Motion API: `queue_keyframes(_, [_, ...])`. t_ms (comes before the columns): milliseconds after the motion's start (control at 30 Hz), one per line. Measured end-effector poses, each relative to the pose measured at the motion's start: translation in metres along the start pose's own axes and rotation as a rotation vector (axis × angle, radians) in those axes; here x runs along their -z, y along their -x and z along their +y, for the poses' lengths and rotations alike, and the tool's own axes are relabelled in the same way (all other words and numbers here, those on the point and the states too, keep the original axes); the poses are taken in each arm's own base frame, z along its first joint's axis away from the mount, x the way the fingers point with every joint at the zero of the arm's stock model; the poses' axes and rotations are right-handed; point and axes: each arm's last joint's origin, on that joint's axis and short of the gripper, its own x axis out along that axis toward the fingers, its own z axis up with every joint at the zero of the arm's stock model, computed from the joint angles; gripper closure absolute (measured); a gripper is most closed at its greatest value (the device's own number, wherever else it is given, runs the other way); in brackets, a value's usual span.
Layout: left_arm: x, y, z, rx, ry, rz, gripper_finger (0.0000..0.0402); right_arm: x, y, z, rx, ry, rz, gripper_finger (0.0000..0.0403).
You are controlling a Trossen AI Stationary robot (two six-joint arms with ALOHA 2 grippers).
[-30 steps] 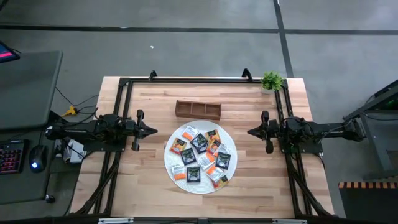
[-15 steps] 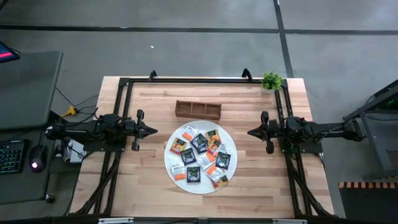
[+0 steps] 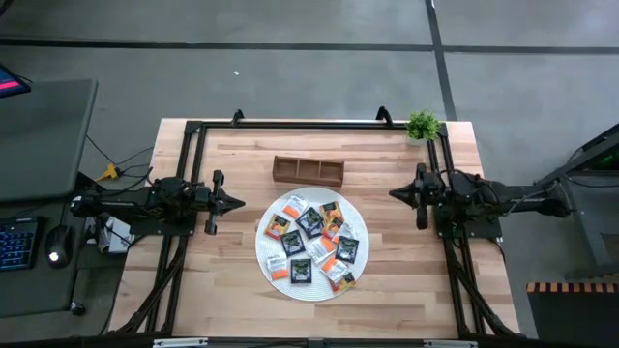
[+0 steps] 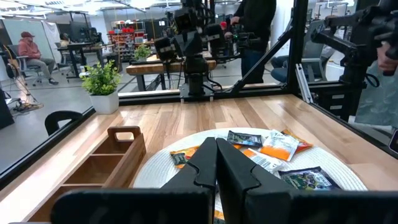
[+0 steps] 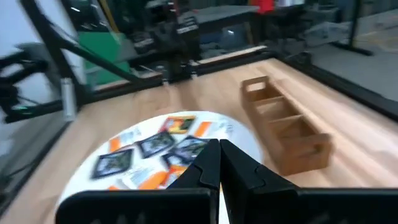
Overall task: Pick & Place Tea
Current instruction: Put the black tea bag into the middle section of the wooden organizer
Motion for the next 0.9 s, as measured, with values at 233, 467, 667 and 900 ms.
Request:
queue_keyframes(233, [0.0, 0.0, 0.0, 0.0, 0.0, 0.0, 0.0402, -0.035, -0.006, 0.008, 0.086, 0.037, 0.189, 0.0402])
queue_keyframes(467, [0.0, 0.0, 0.0, 0.0, 0.0, 0.0, 0.0402, -0.059, -0.033, 0.019, 0.12, 0.116, 0.38, 0.0402])
queue_keyframes(667, [0.0, 0.0, 0.0, 0.0, 0.0, 0.0, 0.0402, -0.064, -0.064, 0.028, 0.063, 0.138, 0.521, 0.0402])
queue_keyframes(900, [0.0, 0.0, 0.0, 0.0, 0.0, 0.0, 0.0402, -0.044, -0.089, 0.037, -0.116, 0.105, 0.713, 0.0402])
